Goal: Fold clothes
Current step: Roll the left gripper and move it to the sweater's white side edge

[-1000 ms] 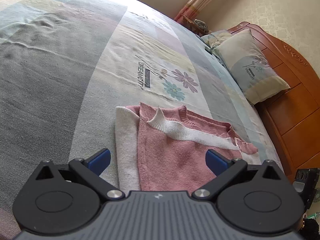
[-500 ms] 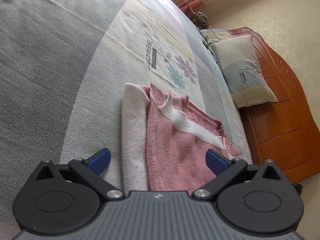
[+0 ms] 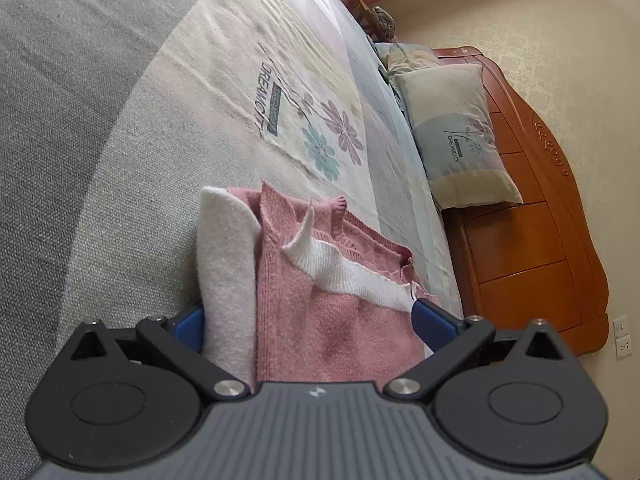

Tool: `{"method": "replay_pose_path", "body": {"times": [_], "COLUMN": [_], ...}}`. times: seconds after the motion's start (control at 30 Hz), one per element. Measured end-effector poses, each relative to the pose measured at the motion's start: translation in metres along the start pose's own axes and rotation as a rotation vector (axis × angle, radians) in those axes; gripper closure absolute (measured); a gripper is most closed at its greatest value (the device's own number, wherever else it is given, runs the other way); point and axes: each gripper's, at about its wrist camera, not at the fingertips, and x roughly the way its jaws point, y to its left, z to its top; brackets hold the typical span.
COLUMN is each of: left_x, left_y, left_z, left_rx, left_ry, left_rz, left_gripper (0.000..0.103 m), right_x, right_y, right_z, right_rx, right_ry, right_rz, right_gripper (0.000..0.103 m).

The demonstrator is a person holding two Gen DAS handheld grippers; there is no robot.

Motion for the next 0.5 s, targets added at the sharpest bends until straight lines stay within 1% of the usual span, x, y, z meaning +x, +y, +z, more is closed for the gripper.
{"method": "replay_pose_path", "body": {"times": [0.13, 0.23, 0.3, 0.4, 0.5], "left_x": [-0.010, -0.011, -0.006, 0.001, 0.009], "left_y": [0.000, -0.006, -0.005, -0.002, -0.003], "left_z": [-0.019, -0.028, -0.024, -0.011, 0.001], "left_rx": [-0.035, -0.002, 0.019, 0.019, 0.040], "left_ry": [0.054, 0.093, 0.108, 0.107, 0.122], "left_rz": [-0.028, -0.025, -0.028, -0.065, -0.078], "left_gripper": [0.002, 0.002, 0.002, 0.002, 0.002], "right_x": [-0.005, -0.008, -0.009, -0.009, -0.008], "right_y": [-0.008, -0.015, -0.016, -0.015, -0.011], "right_z": [-0.001, -0.001, 0.000, 0.001, 0.002], "right_rx": [0.022, 0.048, 0.060, 0.060, 0.050], "right_ry": [-0.009, -0.020, -0.022, -0.022, -0.021], "right_rz": [-0.001, 0.006, 0.013, 0.010, 0.001], "right_gripper": [0.000, 0.000, 0.000, 0.000, 0.000]}}
